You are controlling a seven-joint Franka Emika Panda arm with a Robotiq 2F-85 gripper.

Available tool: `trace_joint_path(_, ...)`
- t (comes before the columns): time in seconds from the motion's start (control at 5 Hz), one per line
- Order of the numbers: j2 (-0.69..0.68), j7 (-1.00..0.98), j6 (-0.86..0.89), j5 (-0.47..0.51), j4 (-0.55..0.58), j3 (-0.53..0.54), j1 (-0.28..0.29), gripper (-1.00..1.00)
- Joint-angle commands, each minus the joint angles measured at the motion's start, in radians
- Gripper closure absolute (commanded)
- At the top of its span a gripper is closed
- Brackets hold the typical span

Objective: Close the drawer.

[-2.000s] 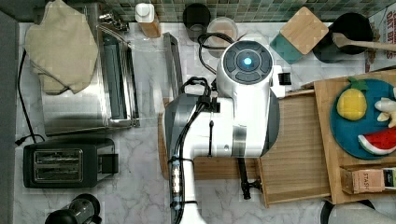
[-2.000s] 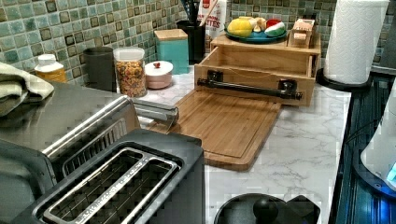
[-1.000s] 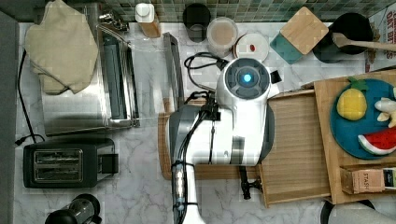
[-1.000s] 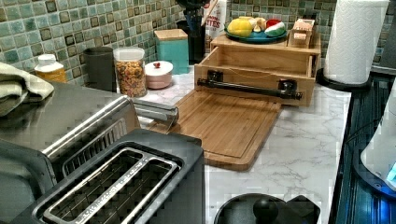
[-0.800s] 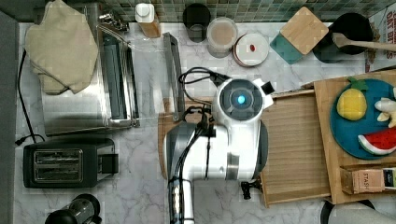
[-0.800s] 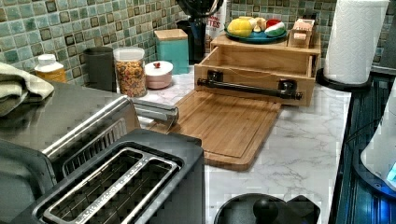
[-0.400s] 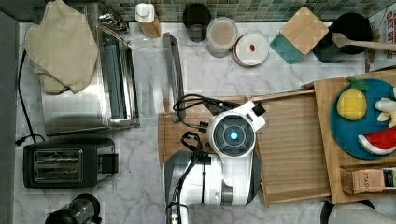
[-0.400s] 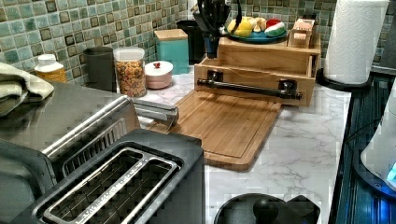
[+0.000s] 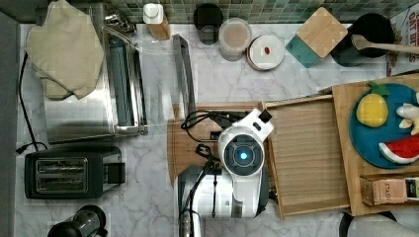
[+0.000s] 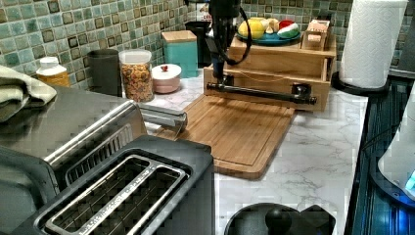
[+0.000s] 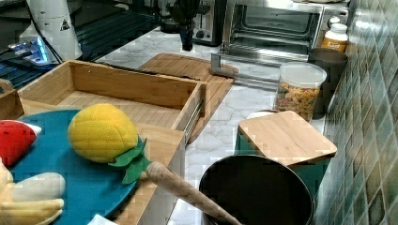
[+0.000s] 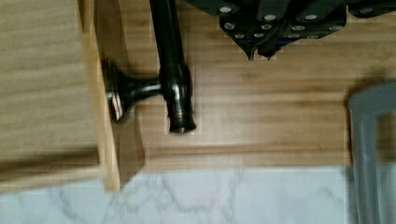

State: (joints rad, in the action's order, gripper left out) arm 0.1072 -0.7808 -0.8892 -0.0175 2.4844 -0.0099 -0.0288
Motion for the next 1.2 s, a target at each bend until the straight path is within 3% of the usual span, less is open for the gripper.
trace_joint_path(0.2,-0.017,-0.008,-0.008,0.016,0.126,0.034,0.047,1.0)
trace_joint_path(0.4,-0.052,-0.015,-0.087,-0.047,0.142,0.048,0.004,1.0)
trace_joint_path(0.6,-0.055,-0.051,-0.146,-0.115,0.152,-0.007,0.013,1.0)
trace_joint_path(1.2,-0.129,0.106,-0.157,-0.31,0.082,-0.036,-0.054,1.0)
